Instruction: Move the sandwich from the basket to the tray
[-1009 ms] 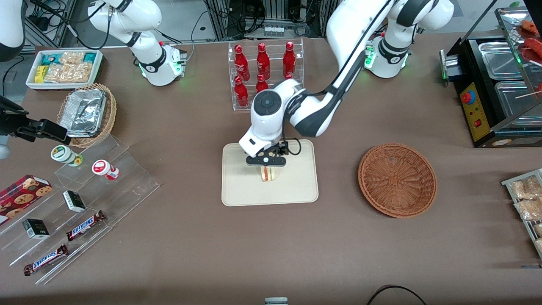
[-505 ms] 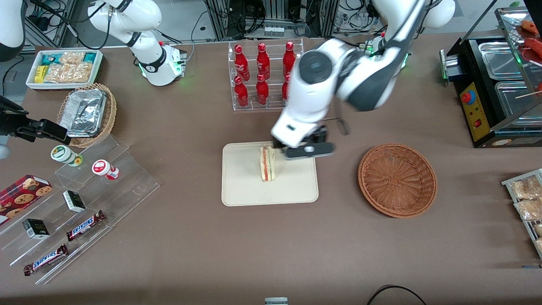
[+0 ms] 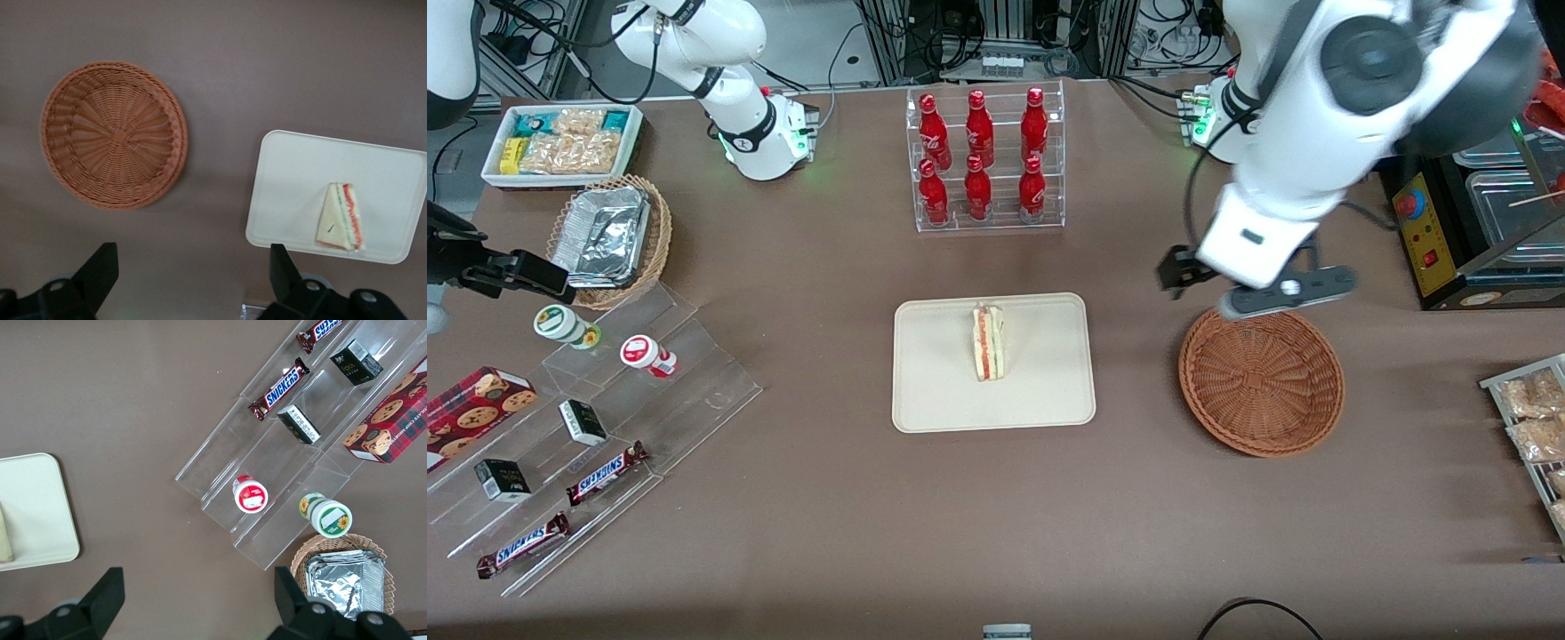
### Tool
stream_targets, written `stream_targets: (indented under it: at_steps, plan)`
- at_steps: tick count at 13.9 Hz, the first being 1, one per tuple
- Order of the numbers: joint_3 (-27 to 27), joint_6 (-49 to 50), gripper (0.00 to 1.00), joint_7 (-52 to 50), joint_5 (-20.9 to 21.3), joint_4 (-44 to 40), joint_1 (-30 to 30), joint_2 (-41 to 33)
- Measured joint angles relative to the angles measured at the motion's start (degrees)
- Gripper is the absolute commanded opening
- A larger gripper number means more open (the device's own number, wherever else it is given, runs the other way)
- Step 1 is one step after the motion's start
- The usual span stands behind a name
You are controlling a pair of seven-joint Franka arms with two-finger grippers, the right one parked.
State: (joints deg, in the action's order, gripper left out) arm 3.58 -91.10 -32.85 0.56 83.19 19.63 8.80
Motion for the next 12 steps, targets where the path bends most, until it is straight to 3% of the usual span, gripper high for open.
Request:
stream_targets:
  at_steps: [5,12]
  plan:
    - [-0.1,5.5,1.00,15.1,-0.7,0.6,-9.9,-4.2]
    - [-1.1,9.4,1.00,29.3,-0.7,3.0,-17.1,-9.7]
